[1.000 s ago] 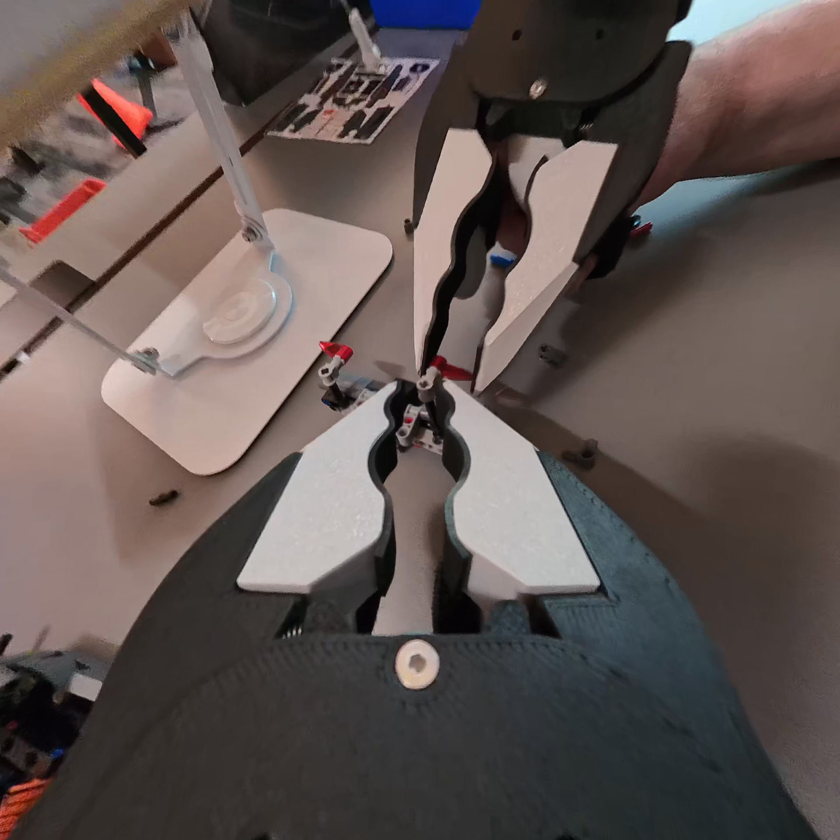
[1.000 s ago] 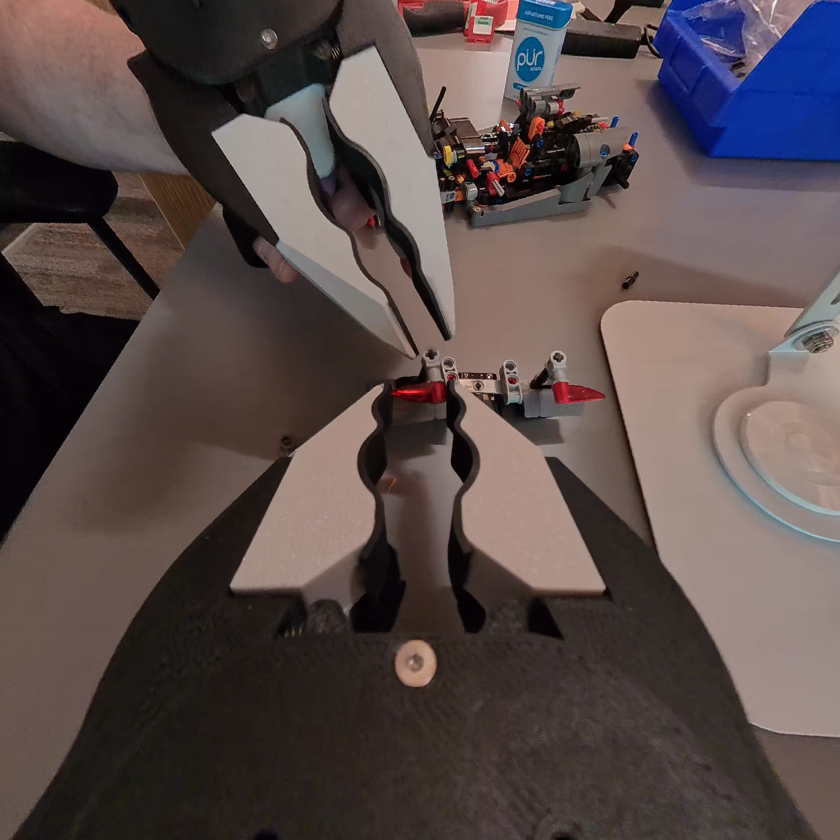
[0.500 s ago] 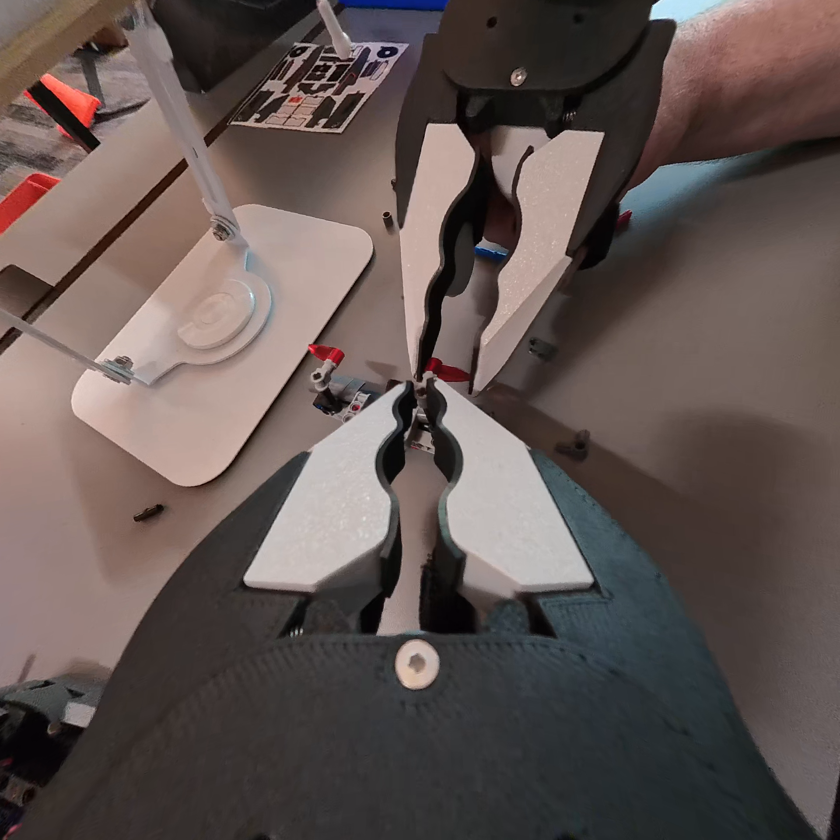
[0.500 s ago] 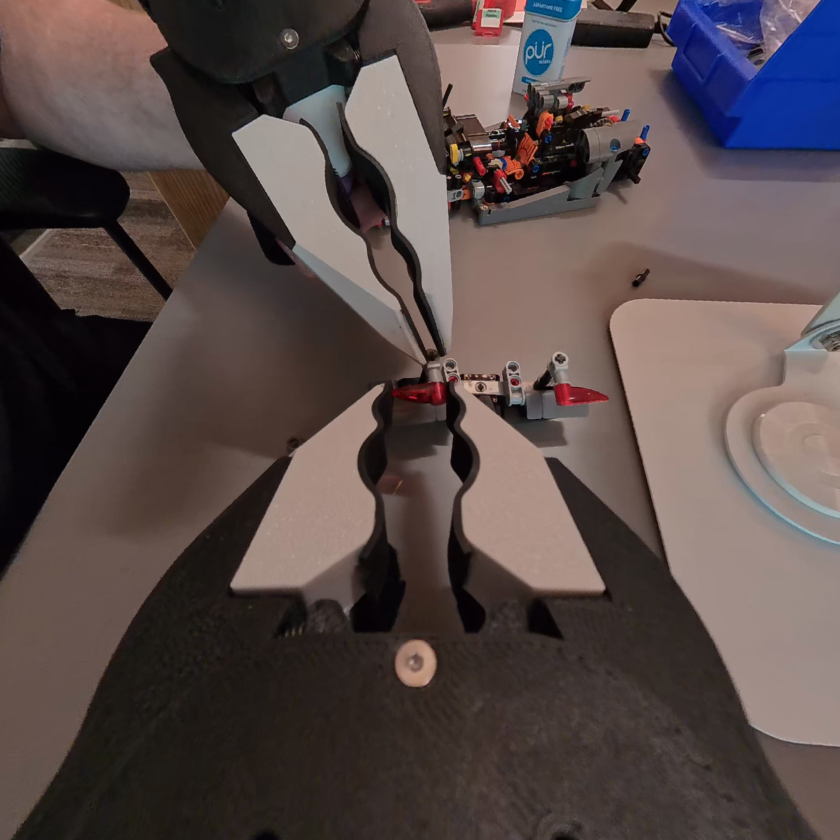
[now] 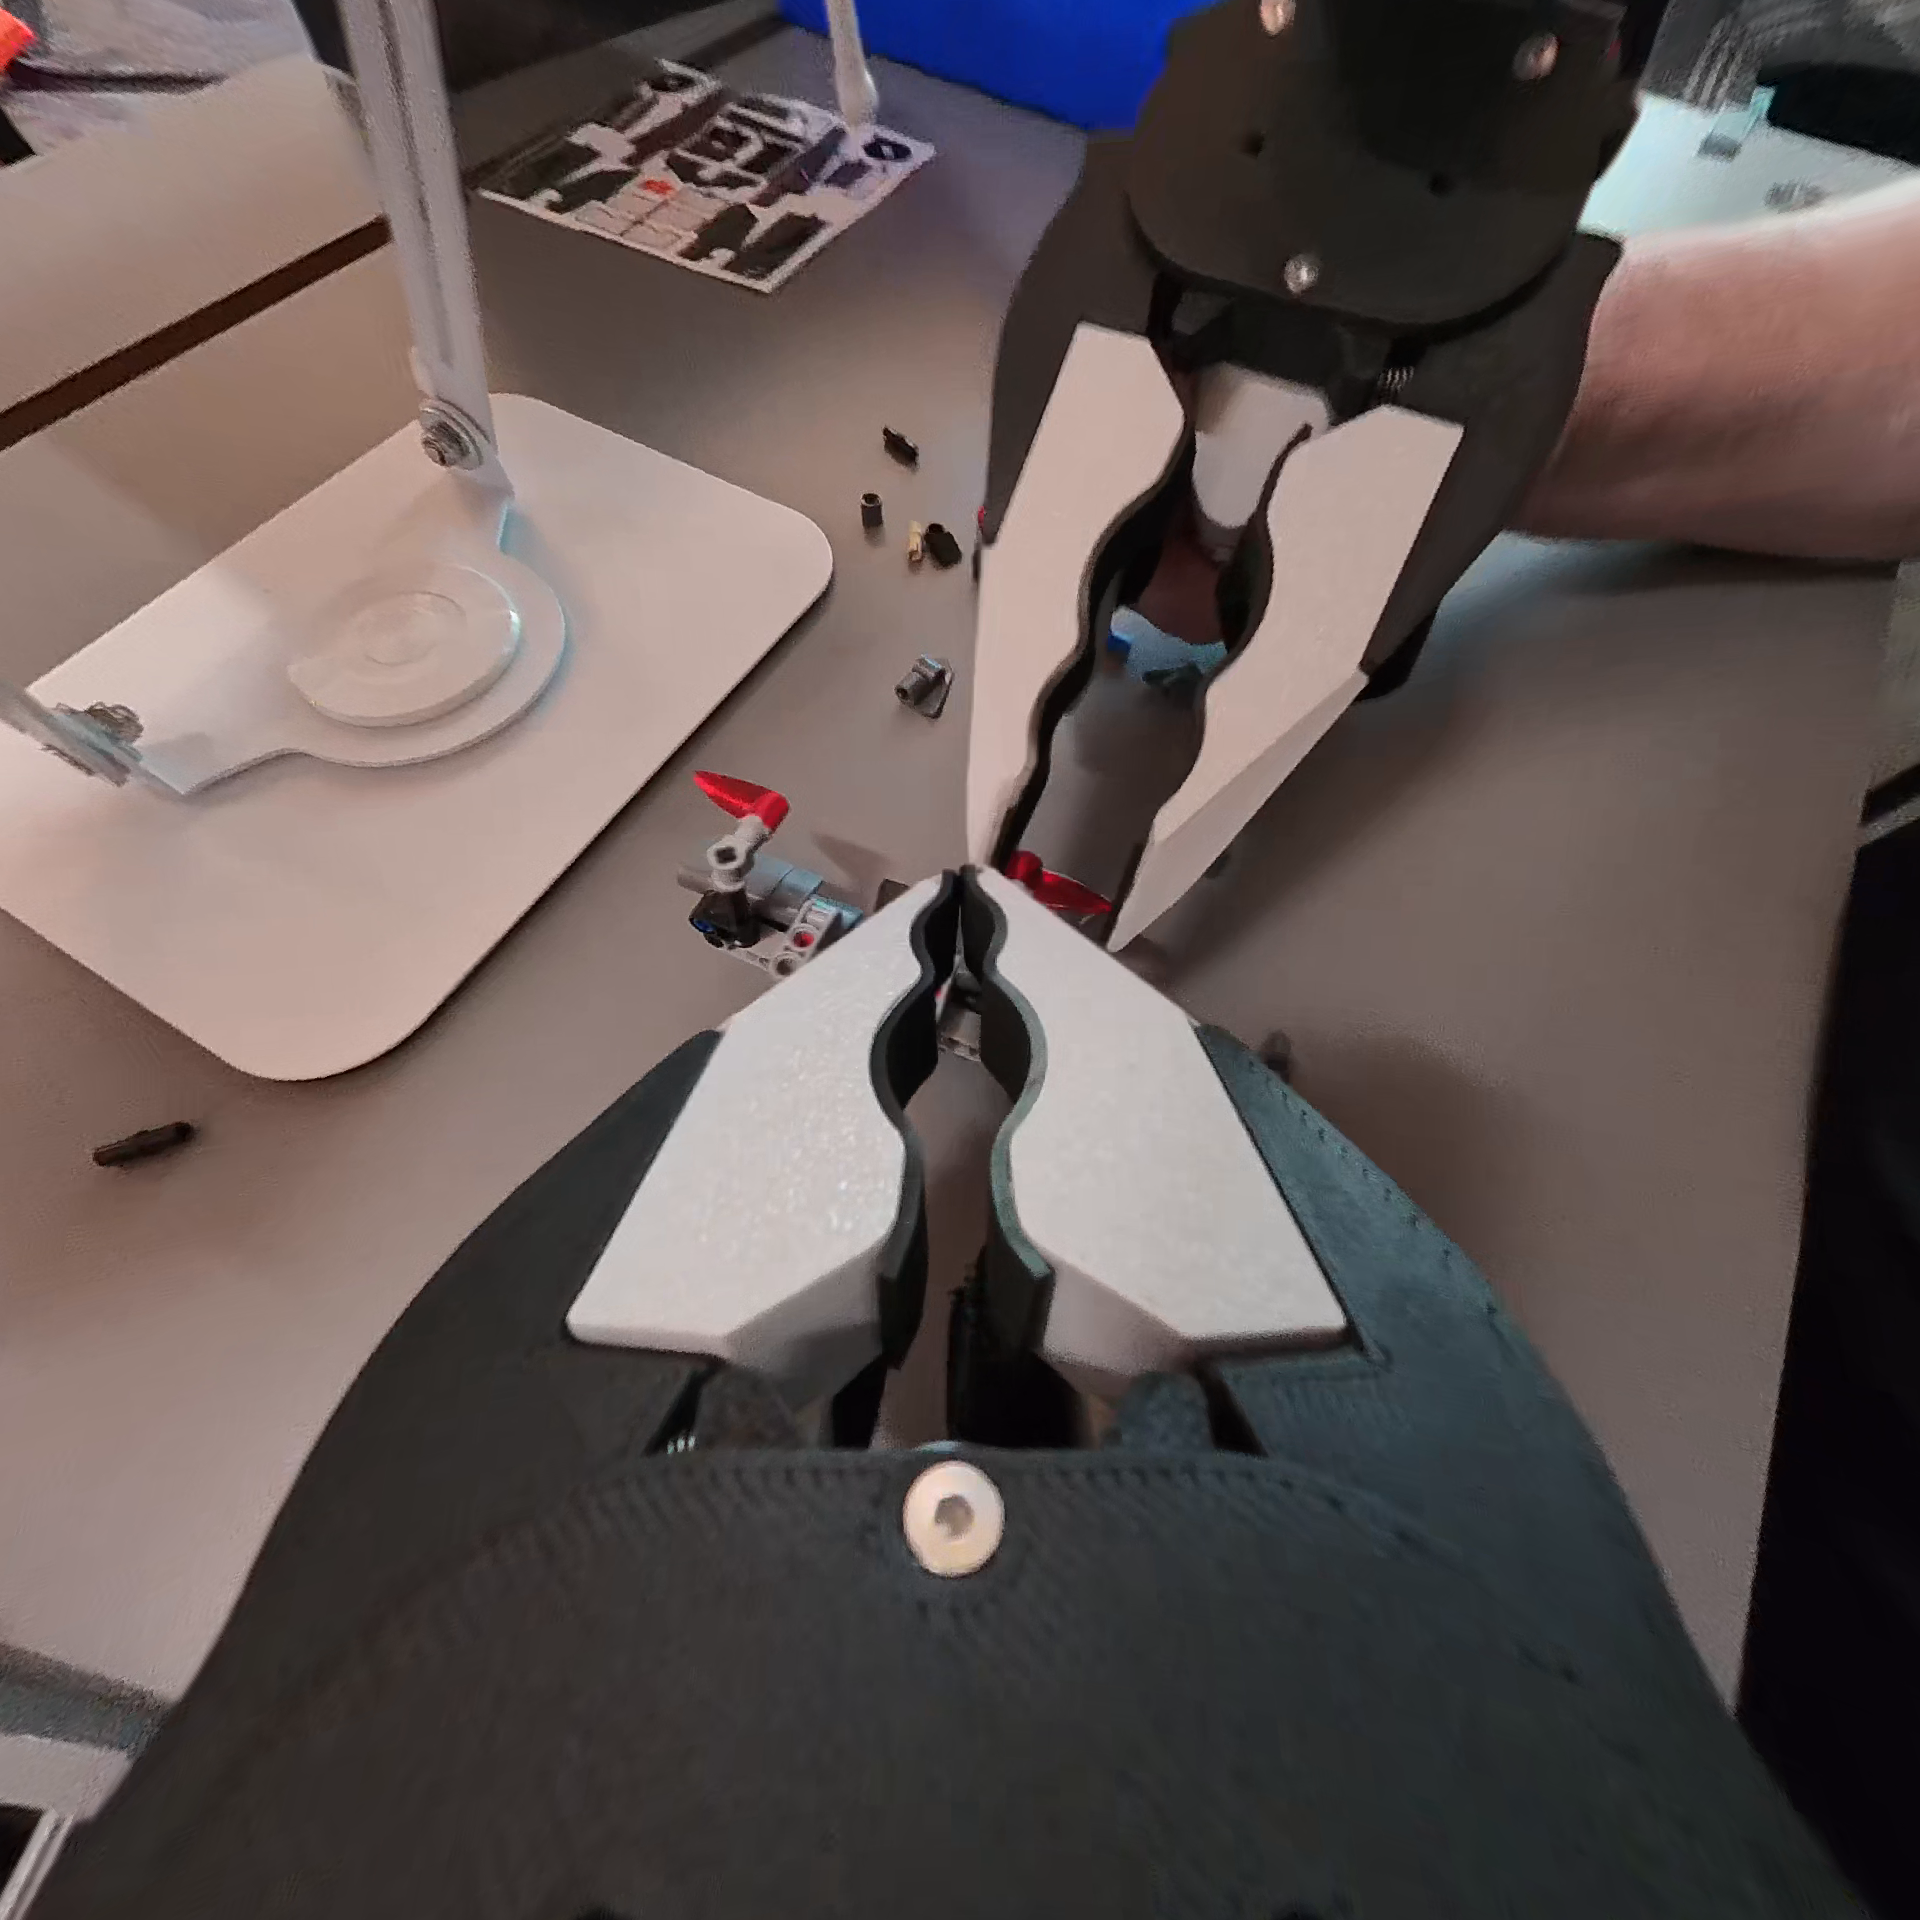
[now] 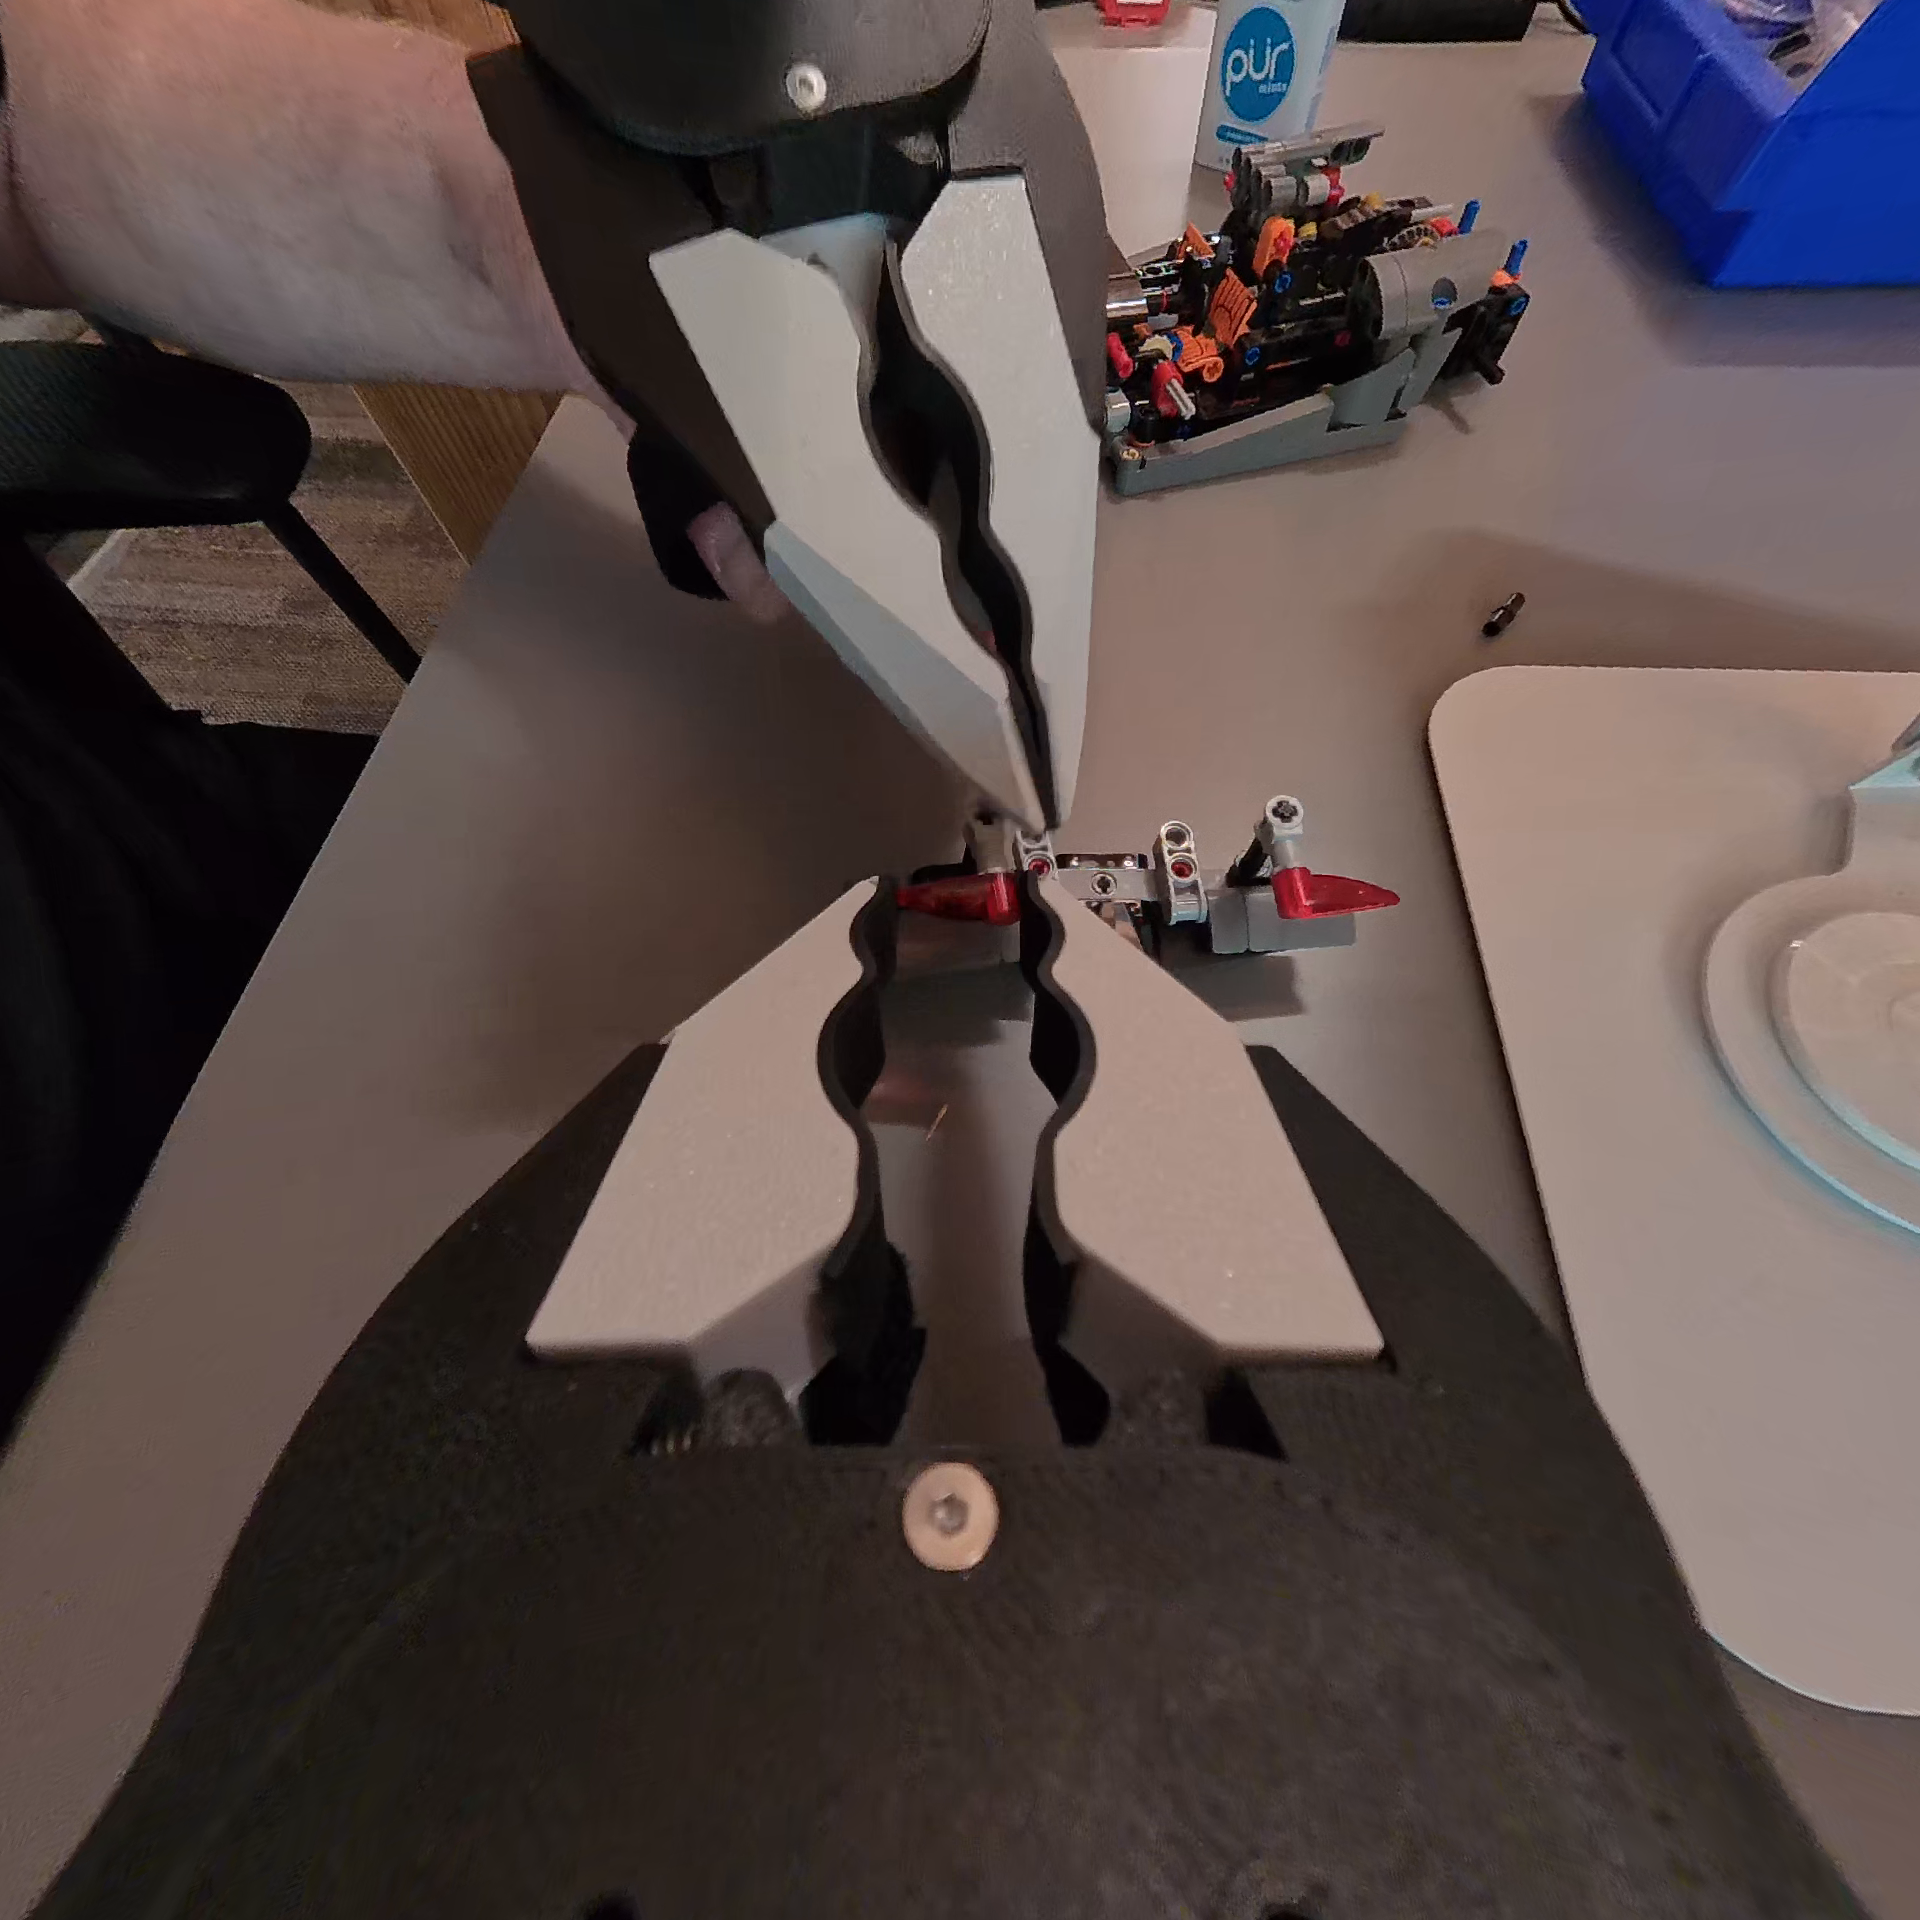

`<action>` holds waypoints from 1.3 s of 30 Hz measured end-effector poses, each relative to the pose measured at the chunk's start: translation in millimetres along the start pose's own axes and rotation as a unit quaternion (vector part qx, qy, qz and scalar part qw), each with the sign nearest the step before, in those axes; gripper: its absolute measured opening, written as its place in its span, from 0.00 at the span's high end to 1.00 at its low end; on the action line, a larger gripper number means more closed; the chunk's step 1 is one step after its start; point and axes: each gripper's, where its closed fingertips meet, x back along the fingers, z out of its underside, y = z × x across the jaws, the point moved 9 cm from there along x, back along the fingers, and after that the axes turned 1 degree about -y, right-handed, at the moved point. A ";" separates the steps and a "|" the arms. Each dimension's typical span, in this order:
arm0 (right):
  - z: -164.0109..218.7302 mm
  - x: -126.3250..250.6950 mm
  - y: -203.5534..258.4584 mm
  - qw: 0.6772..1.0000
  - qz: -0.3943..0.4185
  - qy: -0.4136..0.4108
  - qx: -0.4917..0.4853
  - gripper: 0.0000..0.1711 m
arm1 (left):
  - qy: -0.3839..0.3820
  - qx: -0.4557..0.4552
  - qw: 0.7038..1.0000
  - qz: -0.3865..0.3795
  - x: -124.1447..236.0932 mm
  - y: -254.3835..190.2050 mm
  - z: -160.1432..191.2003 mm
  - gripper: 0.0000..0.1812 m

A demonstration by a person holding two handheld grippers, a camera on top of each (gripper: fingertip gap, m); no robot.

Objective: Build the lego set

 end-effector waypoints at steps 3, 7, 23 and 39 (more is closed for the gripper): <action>0.0 0.7 0.2 1.000 0.002 0.001 -0.002 0.88 | -0.022 0.008 1.000 0.003 10.8 1.1 -3.0 1.00; 0.0 0.0 0.3 1.000 0.000 0.001 -0.003 0.88 | 0.002 -0.006 1.000 0.004 8.5 -4.5 3.7 1.00; -3.6 -2.2 2.3 1.000 0.000 0.023 -0.017 0.88 | 0.011 -0.002 1.000 0.002 6.4 -5.0 7.0 1.00; -10.9 2.4 33.0 0.982 0.094 0.039 0.162 0.75 | 0.011 0.017 1.000 0.019 5.0 -6.4 5.9 1.00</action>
